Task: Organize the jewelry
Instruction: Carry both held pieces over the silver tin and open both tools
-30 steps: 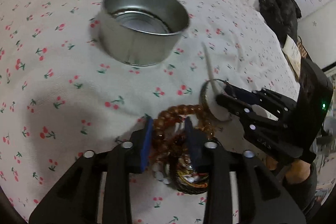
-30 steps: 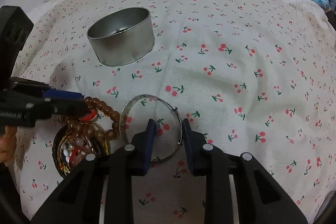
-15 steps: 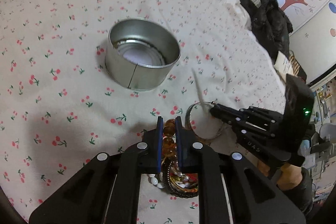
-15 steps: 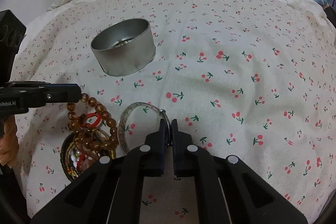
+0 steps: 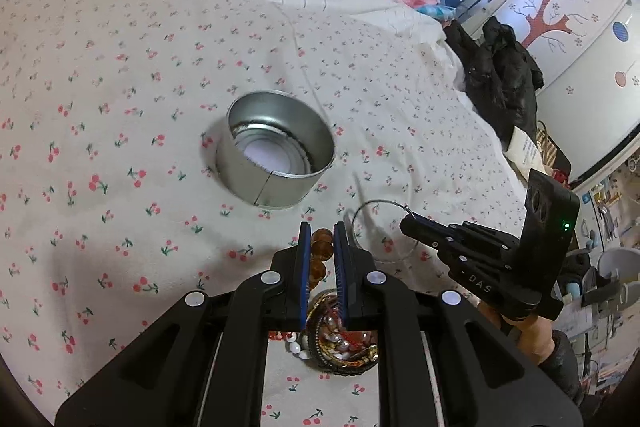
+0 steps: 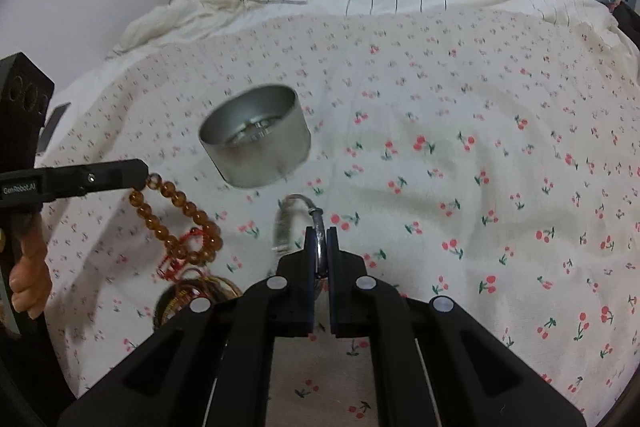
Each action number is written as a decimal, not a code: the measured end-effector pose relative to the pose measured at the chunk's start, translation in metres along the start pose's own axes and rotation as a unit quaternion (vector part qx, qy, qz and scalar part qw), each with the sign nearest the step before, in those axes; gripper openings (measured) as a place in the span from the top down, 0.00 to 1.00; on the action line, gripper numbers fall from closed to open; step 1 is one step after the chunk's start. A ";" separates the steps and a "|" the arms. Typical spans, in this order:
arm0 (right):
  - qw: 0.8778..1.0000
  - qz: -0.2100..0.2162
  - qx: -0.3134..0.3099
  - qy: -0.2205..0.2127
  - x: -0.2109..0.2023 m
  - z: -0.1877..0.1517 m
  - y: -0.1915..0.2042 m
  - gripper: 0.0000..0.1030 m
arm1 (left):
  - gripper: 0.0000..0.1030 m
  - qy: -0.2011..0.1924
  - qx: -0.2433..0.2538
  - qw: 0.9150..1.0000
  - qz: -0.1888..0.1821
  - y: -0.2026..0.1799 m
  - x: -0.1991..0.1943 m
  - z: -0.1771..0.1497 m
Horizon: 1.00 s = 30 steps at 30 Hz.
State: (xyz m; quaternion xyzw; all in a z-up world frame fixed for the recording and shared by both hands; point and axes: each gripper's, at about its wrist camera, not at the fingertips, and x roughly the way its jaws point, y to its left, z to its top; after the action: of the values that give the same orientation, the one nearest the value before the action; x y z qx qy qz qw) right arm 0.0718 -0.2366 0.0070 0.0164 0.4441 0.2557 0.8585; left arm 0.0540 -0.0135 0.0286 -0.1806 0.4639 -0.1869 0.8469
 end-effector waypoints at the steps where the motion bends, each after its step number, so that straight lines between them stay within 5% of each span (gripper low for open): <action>1: 1.000 0.004 0.003 -0.005 -0.002 0.002 0.000 0.95 | 0.90 -0.003 0.003 1.000 -0.001 -0.002 -0.002 0.002; 8: 0.997 0.051 0.033 -0.053 -0.021 0.012 -0.002 0.95 | 0.90 -0.021 -0.012 0.999 -0.045 -0.001 -0.022 0.010; 21: 0.990 0.102 0.034 -0.096 -0.027 0.044 0.016 0.95 | 0.90 -0.058 0.003 0.998 -0.034 -0.009 -0.032 0.057; 30: 0.987 0.116 0.046 -0.104 0.005 0.084 0.030 0.95 | 0.90 -0.068 -0.005 0.998 -0.012 0.009 -0.005 0.085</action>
State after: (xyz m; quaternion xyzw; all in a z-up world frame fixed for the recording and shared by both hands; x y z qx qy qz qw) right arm 0.1268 -0.1918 0.0618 0.1340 0.3592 0.3296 0.8628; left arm 0.1251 0.0079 0.0707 -0.2029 0.4039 -0.1823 0.8732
